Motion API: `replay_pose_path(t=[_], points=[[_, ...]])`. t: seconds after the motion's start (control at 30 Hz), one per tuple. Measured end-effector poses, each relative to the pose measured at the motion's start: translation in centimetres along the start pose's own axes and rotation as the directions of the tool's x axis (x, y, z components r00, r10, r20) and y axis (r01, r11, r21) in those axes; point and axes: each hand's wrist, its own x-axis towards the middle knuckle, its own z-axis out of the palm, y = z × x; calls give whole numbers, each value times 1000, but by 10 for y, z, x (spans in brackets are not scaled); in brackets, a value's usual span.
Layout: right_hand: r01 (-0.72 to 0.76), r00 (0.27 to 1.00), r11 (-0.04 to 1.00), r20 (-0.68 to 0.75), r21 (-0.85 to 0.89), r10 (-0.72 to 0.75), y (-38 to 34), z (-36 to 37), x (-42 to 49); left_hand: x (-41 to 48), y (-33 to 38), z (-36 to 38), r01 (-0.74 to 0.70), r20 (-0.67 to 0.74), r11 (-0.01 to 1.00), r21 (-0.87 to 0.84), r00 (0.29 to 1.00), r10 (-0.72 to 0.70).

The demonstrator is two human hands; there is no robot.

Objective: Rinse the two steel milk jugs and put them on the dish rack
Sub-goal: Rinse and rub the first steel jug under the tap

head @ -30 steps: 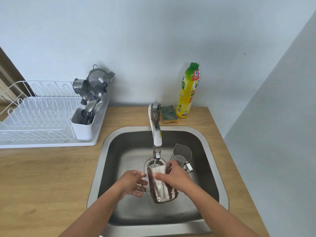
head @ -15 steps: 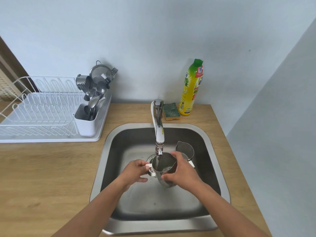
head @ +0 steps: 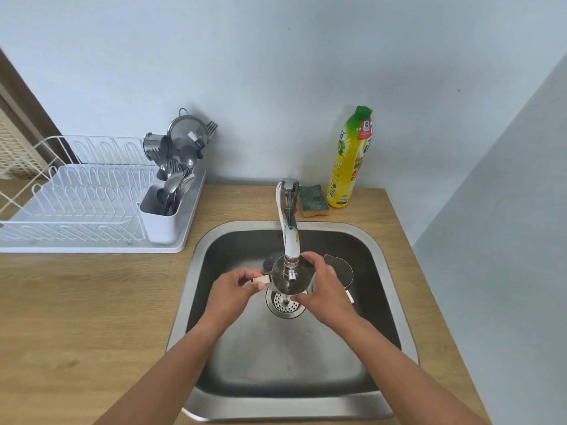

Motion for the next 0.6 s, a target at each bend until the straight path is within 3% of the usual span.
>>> replay_pose_path(t=[0.3,0.5,0.6], points=[[-88,969,983,244,161,47,-8,16,6,-14,13,-27,-53,-67,932,359,994,82],[-143,942,962,331,231,61,-5,26,0,-20,11,-37,-33,-56,871,491,996,69],[-195,921,948,380,252,89,0,28,-5,-21,7,-38,-3,-18,888,459,1000,13]])
